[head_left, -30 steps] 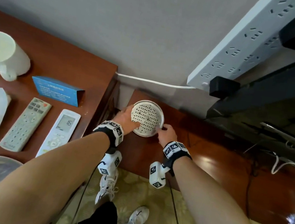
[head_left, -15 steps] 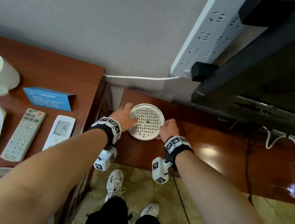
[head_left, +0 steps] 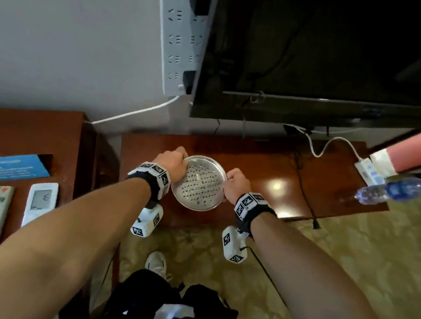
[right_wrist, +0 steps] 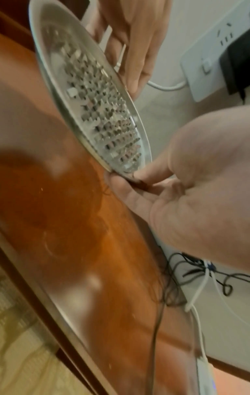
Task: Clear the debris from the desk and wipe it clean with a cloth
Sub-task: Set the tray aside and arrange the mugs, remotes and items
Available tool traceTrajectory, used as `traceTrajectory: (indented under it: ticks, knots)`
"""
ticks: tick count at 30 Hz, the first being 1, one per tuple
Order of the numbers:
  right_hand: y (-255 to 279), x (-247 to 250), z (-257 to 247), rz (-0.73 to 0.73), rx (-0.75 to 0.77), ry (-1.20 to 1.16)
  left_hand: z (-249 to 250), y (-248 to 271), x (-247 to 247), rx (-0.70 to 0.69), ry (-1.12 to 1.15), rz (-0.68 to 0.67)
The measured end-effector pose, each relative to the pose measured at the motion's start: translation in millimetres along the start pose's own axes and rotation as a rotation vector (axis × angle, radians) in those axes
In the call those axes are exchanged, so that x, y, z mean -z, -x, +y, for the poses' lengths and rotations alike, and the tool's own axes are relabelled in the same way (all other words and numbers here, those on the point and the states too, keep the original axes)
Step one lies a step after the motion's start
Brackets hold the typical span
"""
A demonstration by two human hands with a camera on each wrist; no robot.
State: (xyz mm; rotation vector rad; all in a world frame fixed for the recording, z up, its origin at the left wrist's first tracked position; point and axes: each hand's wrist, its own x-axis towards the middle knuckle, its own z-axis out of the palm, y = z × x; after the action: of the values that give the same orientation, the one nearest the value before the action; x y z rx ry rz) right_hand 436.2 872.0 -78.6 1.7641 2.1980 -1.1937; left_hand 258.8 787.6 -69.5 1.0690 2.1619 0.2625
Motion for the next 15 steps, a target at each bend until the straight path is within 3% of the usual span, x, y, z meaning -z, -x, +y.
traceTrajectory:
  ticks: [6,15]
  knots:
    - [20,51,55,0.02,-0.034,-0.041,72,14,-20,-0.145,-0.101,-0.045]
    - [54,132,143,0.118,-0.05,-0.035,178,49,-76,-0.256,-0.115,-0.066]
